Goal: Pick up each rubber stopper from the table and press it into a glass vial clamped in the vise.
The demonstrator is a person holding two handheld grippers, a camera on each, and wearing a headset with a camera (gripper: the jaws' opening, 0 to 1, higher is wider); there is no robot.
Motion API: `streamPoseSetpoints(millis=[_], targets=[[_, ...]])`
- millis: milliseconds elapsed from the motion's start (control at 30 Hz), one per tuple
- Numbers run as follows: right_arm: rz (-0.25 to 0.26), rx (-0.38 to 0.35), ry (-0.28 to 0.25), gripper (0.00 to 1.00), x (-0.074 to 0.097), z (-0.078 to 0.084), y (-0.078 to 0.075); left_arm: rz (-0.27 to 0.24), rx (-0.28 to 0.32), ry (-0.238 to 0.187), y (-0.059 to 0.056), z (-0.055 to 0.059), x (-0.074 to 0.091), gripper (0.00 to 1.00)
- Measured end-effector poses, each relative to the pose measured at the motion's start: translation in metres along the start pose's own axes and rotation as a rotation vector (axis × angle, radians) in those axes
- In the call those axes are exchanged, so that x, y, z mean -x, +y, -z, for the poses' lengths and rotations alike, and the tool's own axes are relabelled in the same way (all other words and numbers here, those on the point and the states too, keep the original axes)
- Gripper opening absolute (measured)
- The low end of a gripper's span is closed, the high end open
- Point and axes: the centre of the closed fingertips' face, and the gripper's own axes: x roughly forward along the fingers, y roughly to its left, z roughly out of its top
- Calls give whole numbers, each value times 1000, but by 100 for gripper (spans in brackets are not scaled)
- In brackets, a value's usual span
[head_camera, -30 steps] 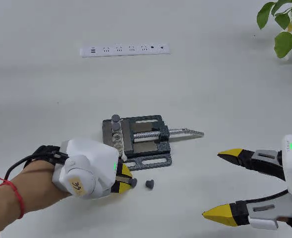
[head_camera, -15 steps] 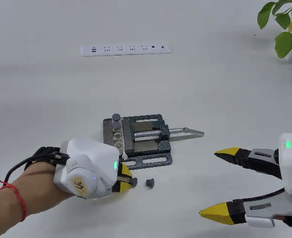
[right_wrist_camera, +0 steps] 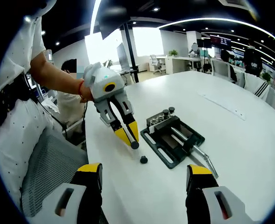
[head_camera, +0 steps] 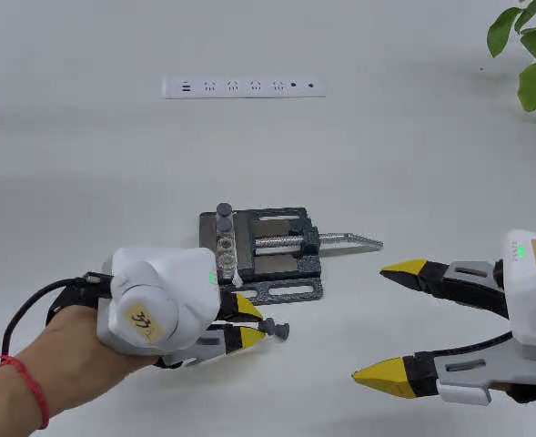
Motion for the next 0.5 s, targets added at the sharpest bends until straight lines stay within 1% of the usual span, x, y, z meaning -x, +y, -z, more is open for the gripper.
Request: streamPoseSetpoints(millis=[33,100,133,233,367,400,433,467,500], targets=[[-6,6,-1,71,-1,-4,2,-7,13,-11,-1,-3,3,4],[-16,25,-10,70,-4,-14,4,-26,57,-47,-2,-12,9,4],[-24,26,-12,69,-5,-19,5,-34,90,-69,-4,-18,13,4],[-45,40,-20,65,-8,-33,9,-52,138,-107,-6,-27,22,4],[-73,62,-14,61,-12,-46,15,-68,183,-150,-8,-36,33,4],[-86,65,-11,60,-13,-49,17,-72,192,-161,-8,-32,34,4],[-99,67,-12,58,-14,-52,20,-76,201,-170,-8,-34,36,4],[-119,72,-10,56,-15,-55,24,-79,208,-176,-10,-38,39,4],[-125,75,-1,53,-16,-55,26,-81,212,-179,-11,-39,41,4]])
